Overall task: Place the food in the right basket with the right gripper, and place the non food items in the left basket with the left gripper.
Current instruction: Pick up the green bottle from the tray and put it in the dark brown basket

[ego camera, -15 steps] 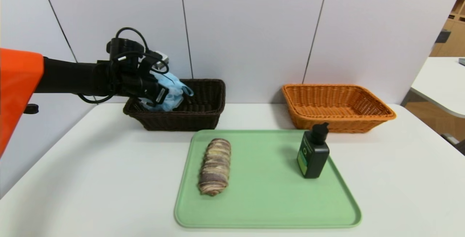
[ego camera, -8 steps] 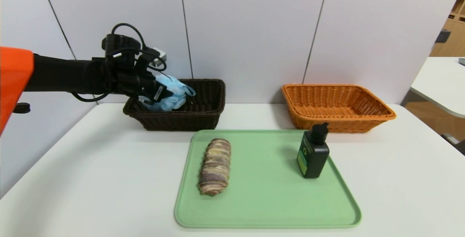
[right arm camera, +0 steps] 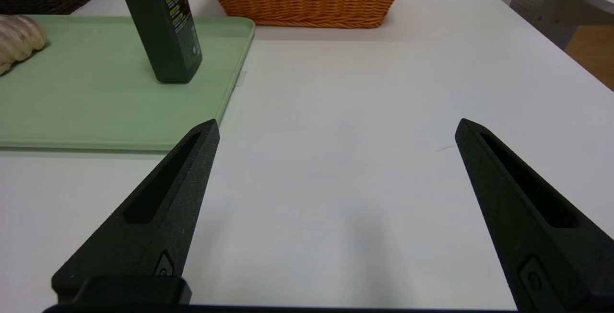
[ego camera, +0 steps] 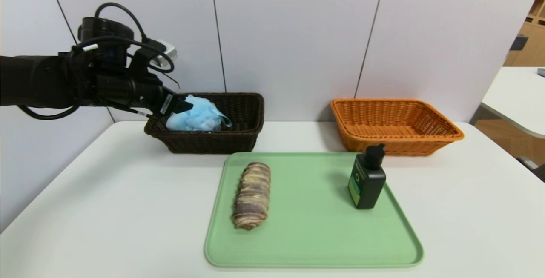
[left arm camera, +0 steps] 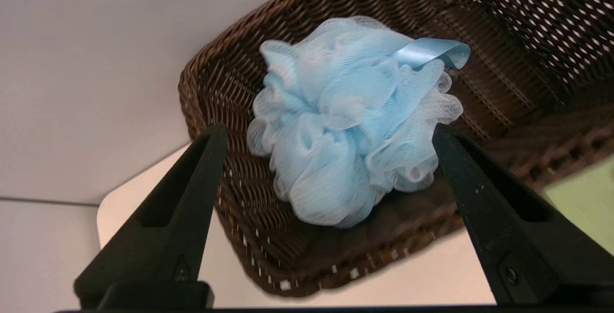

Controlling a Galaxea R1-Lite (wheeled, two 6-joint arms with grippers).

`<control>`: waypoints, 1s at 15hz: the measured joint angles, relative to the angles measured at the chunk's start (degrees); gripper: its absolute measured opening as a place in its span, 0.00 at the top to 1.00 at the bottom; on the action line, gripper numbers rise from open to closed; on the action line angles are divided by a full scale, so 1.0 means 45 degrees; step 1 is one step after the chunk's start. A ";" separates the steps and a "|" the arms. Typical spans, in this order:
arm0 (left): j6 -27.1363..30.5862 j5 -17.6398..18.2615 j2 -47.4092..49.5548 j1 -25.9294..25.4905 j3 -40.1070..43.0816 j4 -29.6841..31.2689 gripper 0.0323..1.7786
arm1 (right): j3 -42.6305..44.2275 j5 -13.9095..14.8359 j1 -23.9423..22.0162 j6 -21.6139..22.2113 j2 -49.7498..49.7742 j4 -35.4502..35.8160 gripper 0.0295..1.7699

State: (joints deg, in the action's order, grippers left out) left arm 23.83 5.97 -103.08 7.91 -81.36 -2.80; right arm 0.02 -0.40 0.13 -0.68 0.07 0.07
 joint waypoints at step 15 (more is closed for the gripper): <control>-0.1959 -0.0079 1.3830 -0.0192 1.0720 0.0355 0.06 | 0.0000 -0.0003 0.0000 0.0000 0.0000 0.0000 0.04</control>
State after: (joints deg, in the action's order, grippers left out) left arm 15.02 5.62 -40.85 7.05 -33.12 -1.21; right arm 0.02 -0.41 0.13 -0.68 0.07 0.07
